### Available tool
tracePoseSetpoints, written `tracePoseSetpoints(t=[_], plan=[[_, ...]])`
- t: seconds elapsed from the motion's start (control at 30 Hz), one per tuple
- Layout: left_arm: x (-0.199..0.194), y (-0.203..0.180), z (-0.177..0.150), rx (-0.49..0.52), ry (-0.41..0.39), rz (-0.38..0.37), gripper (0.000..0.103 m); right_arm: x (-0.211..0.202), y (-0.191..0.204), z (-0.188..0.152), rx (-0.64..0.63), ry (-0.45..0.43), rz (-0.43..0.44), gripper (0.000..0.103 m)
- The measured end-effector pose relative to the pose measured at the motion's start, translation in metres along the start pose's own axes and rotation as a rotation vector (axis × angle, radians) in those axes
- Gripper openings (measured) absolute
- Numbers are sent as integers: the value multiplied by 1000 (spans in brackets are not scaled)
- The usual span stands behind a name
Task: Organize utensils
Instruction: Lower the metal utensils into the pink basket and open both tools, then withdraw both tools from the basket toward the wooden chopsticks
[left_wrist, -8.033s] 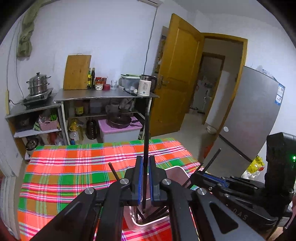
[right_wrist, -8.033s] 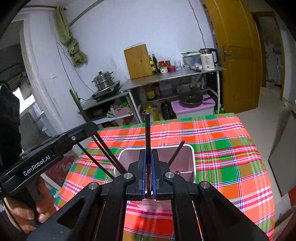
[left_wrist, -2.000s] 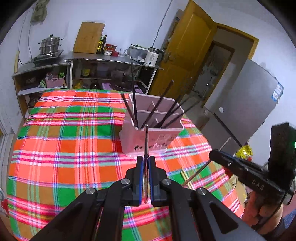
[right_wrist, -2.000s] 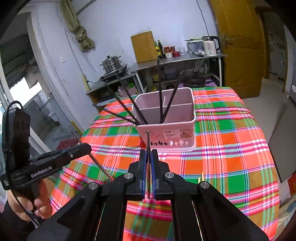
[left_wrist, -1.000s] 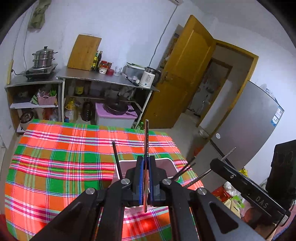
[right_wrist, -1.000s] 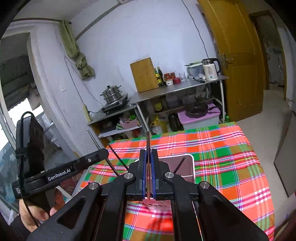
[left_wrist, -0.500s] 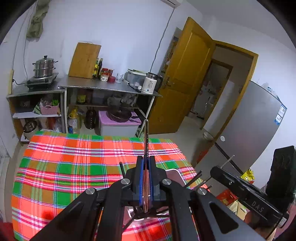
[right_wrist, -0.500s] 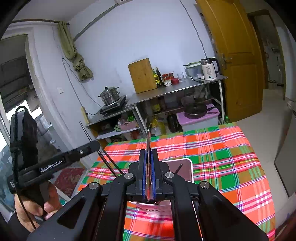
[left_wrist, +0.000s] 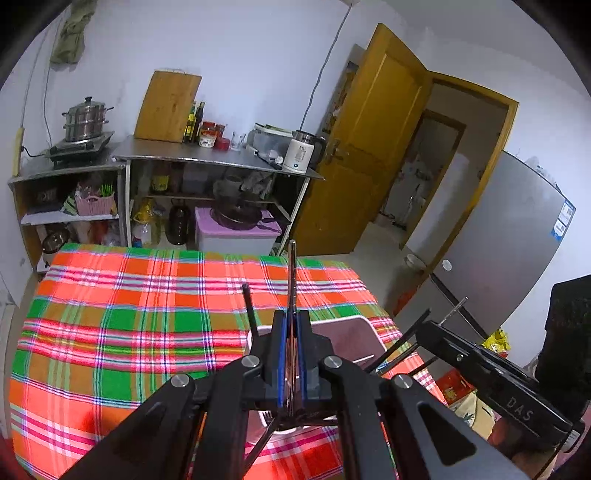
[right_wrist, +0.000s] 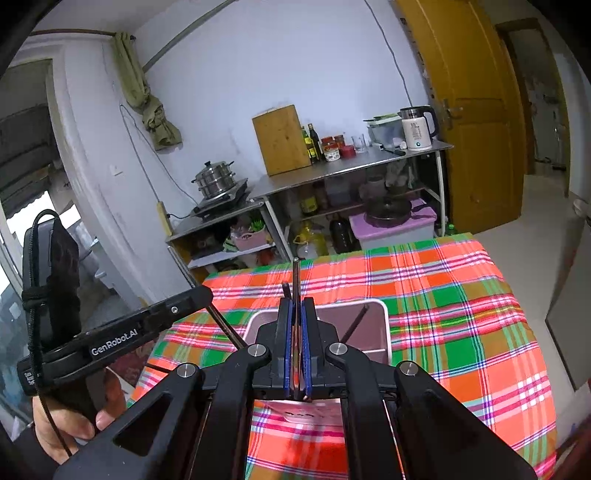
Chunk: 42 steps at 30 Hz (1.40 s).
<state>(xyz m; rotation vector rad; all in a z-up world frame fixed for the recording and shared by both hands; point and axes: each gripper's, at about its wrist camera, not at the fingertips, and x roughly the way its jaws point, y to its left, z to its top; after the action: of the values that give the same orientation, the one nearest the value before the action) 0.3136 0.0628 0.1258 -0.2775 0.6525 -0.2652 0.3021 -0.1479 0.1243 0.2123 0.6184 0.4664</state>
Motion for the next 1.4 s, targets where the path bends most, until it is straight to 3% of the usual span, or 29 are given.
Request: tracePoseSetpoints(t=[0.67,0.73,1.1,1.4], plan=[[2,8,-25,-17,51,10,5,7,-4,-25,-1,62,-6,8],[-4,7,-24,-16,41,13,6,1,-3,-23,-5,50,3,13],[-61,-3,-21,8,-44,11,10,-50,-2,-24,-14,-23,7,14],[-110,-21,-59,44,-95,8,10,-97,-17,-60,-23,-10,-18,14]])
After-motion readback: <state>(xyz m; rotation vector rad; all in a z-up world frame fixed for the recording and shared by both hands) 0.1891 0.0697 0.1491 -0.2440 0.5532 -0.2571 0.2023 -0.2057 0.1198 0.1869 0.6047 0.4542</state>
